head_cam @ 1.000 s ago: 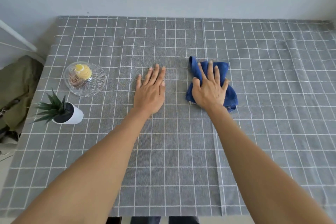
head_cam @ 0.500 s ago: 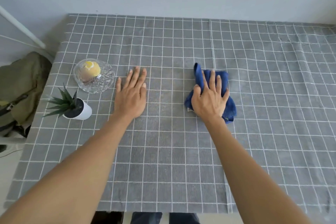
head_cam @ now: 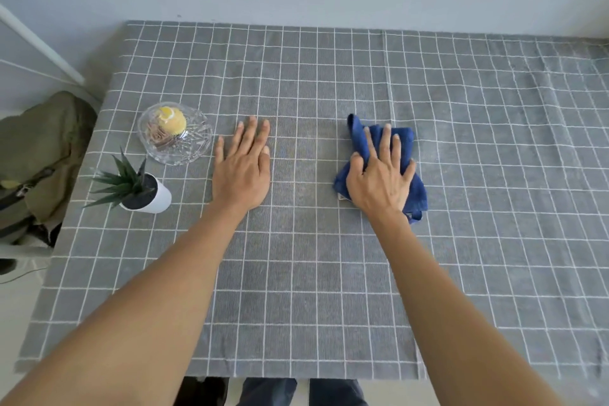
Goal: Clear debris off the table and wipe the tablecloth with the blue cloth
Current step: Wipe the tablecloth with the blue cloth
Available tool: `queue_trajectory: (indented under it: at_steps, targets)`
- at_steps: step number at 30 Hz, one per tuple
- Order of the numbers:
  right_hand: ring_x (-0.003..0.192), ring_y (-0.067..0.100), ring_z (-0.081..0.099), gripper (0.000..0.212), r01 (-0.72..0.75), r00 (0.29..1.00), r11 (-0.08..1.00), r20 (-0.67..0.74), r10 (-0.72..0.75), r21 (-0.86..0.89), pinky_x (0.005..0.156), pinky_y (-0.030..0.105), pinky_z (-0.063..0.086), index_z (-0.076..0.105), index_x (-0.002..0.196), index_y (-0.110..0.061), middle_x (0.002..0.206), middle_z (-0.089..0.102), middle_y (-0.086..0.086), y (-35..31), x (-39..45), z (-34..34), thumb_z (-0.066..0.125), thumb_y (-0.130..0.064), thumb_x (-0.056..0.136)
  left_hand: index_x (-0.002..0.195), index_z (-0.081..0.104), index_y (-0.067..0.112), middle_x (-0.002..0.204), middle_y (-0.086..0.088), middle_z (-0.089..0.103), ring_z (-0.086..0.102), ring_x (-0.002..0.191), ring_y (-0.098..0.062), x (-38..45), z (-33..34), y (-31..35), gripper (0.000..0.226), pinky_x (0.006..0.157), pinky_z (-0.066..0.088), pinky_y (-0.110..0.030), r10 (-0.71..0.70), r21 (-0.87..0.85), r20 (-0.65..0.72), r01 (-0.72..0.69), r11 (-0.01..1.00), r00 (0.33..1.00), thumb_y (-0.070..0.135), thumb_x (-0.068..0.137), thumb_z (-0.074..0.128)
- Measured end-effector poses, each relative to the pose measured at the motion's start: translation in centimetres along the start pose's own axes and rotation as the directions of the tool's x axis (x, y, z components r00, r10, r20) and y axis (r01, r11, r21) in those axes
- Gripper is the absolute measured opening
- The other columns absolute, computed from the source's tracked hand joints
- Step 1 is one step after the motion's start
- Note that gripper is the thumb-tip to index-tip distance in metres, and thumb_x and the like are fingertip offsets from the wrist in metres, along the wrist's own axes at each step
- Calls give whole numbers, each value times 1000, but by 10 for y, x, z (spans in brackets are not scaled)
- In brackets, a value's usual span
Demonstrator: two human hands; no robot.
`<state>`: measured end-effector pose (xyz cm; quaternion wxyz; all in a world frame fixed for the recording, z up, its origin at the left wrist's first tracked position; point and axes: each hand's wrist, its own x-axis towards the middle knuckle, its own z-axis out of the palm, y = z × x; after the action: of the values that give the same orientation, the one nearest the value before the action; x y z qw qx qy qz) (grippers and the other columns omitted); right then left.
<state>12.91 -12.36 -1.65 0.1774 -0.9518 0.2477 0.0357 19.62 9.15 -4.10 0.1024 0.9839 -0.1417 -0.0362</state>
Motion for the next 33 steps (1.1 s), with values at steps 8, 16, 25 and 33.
queue_trajectory:
  at_steps: [8,16,25,33]
  targets:
    - [147,16,-3,56,326,944,945,63,-323,-29,114,53,-1,12,149,-41,160,0,-5,-23,-32,13,27,-47,96,151,1,33,159,10,-1,-3,147,-11,-1,1,2,50,119,-4,-45,-6,-5,-31,6,1000,1000,33,103,15]
    - [146,12,-3,55,36,999,999,-6,-37,-30,117,51,-1,6,151,-33,160,2,-6,49,-15,-6,20,-40,98,151,0,33,159,9,-2,-4,147,-11,0,-1,0,50,119,-4,-44,4,12,-10,-4,1000,1000,33,103,14]
    - [147,16,-5,56,35,999,999,5,-35,-41,116,52,-5,3,151,-34,161,-1,-1,52,-17,-11,19,-41,98,147,-14,26,156,4,-19,-18,144,-14,-18,5,55,51,117,-11,-47,16,-52,91,-12,999,996,37,102,6]
    - [147,13,-4,58,220,975,974,29,-219,-47,115,49,-5,9,151,-37,160,0,-6,47,-45,-7,13,-45,93,152,2,31,160,8,-2,-5,147,-12,-33,22,100,50,118,-5,-44,73,-59,18,-71,996,997,33,103,12]
